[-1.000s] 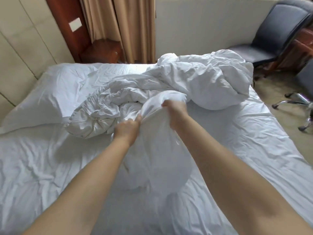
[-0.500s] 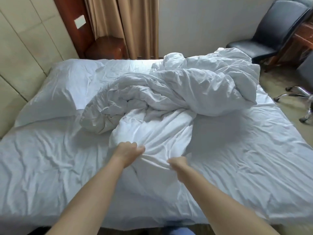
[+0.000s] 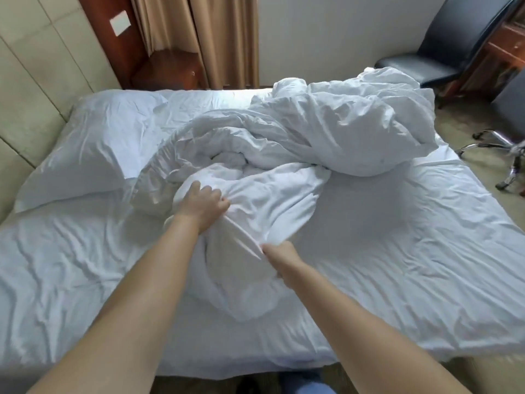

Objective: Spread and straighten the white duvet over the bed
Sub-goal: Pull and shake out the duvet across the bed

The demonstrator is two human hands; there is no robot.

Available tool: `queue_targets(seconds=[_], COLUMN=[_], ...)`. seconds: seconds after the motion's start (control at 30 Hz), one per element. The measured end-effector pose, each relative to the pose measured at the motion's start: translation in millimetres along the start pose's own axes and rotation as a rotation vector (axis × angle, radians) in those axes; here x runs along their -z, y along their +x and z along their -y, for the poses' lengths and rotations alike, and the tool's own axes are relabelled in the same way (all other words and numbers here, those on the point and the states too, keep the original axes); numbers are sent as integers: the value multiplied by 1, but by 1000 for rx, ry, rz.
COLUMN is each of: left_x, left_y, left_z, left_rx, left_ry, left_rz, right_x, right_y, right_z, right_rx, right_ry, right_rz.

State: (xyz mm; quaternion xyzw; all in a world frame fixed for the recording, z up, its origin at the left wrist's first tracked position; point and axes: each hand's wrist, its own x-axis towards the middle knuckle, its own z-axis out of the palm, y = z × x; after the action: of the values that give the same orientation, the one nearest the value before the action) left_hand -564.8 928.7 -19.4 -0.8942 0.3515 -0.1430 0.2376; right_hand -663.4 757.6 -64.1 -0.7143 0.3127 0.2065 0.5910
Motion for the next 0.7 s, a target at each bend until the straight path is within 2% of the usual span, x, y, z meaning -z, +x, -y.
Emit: queue_targets(seconds=[0.07,0.1,0.13,0.27,0.43,0.7], left_x=[-21,-29,-38,-61,-42,34], left_y=[-21,-31,-38,-38,-10,63], left_z=[-44,-64,-79,-113,-142,-202], left_rx=[60,52,34,88,135,184], left_ry=[-105,-135,-159,-277,-404,-481], left_rz=[475,626,675,692,676,596], right_x=[3,8,14,41,78,181], right_y=[16,21,26,35,31,28], right_z=[-40,-57,-73,-109,-103,-67], right_rx=[-165,-227,-267,-321,-137,85], right_ry=[-111,-155,-178,-204,-428,-621], right_rz=[70,77,71,27,-66,-128])
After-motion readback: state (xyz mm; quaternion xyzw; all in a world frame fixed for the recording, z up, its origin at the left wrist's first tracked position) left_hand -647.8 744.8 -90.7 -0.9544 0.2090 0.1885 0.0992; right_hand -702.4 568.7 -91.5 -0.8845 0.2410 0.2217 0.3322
